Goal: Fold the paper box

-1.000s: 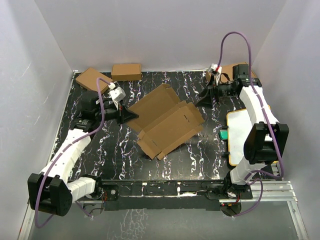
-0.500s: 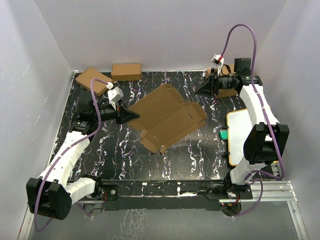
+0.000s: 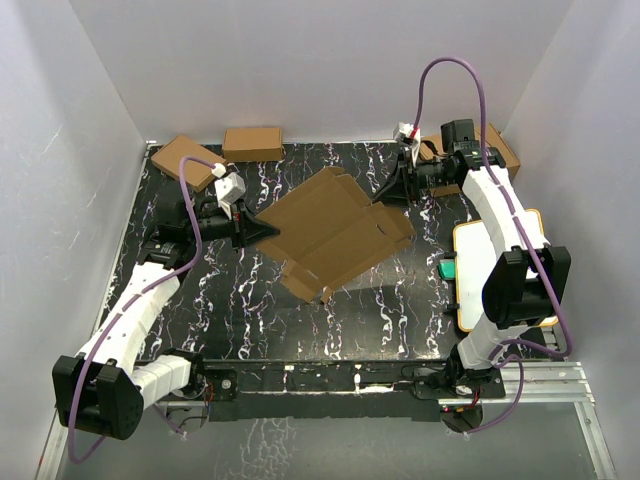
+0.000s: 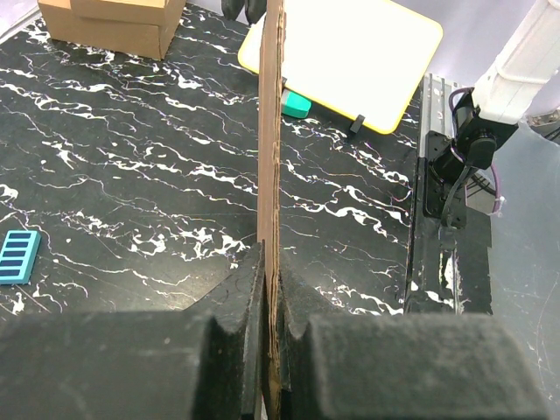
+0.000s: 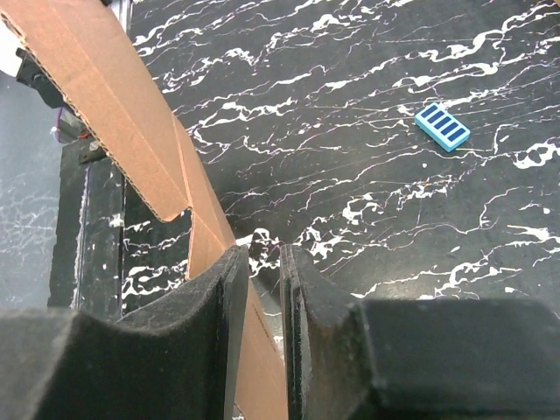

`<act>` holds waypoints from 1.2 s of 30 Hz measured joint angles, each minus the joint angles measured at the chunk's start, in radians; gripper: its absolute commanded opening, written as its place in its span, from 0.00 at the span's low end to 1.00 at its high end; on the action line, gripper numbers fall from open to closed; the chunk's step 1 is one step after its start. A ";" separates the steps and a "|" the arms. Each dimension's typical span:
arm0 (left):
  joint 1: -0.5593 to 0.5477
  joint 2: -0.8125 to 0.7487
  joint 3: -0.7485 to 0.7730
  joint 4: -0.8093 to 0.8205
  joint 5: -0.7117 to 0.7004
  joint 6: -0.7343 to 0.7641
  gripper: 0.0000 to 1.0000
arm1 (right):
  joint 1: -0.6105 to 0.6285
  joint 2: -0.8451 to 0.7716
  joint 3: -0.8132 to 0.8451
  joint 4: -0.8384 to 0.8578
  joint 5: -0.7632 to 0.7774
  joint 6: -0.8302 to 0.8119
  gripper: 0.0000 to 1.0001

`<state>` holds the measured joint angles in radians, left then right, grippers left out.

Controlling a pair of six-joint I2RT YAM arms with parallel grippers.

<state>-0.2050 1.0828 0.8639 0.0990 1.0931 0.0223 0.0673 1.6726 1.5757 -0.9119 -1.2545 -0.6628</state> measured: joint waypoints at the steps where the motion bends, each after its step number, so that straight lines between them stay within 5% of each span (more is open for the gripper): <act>1: 0.000 0.000 0.000 -0.001 0.000 0.000 0.00 | 0.002 0.000 0.000 -0.014 0.001 -0.017 0.26; 36: 0.000 0.005 0.000 0.028 0.025 -0.025 0.00 | 0.082 -0.049 -0.001 -0.109 0.077 -0.232 0.35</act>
<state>-0.2050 1.0874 0.8635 0.1268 1.1179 -0.0025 0.1497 1.6238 1.5749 -1.0210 -1.1774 -0.8944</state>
